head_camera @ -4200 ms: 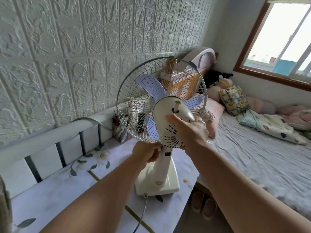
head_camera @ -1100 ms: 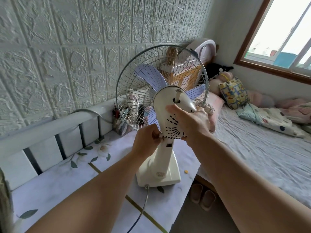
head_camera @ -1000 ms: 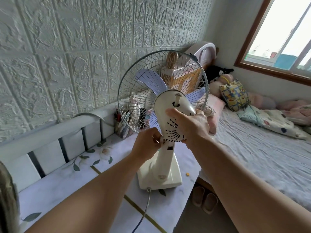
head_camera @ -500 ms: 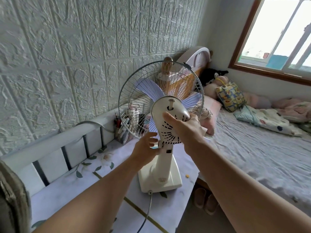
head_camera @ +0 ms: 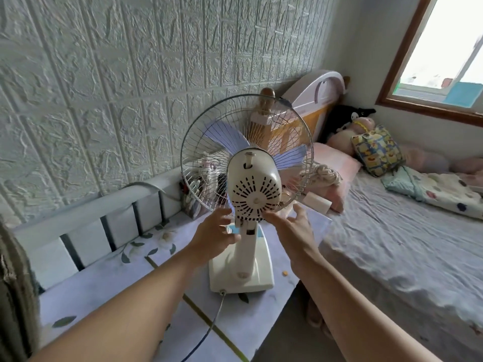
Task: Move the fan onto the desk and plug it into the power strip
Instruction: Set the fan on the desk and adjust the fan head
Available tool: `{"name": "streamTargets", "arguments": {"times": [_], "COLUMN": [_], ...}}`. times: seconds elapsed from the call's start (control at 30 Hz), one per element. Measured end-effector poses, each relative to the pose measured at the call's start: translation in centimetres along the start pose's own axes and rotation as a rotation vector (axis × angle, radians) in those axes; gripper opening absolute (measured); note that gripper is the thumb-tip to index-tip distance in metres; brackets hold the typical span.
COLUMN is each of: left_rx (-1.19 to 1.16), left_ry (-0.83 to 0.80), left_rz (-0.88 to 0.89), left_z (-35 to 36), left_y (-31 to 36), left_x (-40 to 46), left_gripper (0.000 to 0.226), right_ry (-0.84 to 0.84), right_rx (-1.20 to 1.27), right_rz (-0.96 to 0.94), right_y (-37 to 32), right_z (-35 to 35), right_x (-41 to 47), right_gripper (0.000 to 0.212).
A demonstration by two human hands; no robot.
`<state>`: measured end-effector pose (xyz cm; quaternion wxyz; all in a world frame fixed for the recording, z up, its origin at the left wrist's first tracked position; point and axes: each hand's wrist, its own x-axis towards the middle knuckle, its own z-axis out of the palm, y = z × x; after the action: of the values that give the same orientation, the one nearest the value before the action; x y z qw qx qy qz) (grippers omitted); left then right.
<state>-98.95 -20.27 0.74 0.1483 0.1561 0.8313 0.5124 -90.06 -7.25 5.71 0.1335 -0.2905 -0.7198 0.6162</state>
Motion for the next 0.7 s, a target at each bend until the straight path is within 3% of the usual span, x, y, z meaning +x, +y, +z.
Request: {"name": "streamTargets", "arguments": {"times": [0.1,0.23,0.33,0.5,0.7], "left_rx": [-0.001,0.03,0.058,0.045,0.079], "left_ry": [0.062,0.15,0.213,0.449,0.665], "left_rz": [-0.061,-0.151,-0.236,-0.261,-0.3], "left_z": [1.3,3.6,6.0,10.1,12.2], "left_y": [0.4,0.4,-0.4,-0.7,-0.9], "left_x": [-0.7,-1.3,-0.8,1.1,2.7], "left_gripper": [0.061,0.063,0.07,0.063,0.056], "right_ry": [-0.074,-0.162,-0.233,-0.28,-0.32], "right_rx": [-0.031,-0.159,-0.225,-0.335,-0.429], "right_rz": [0.025,0.047,0.059,0.093,0.114], "right_y": [1.3,4.0,6.6,10.9,14.9], "right_z": [-1.2,-2.6,-2.7,-2.0,-0.4], "right_x": [1.2,3.2,4.8,7.3,10.1], "right_gripper": [0.102,0.076,0.071,0.059,0.071]}}
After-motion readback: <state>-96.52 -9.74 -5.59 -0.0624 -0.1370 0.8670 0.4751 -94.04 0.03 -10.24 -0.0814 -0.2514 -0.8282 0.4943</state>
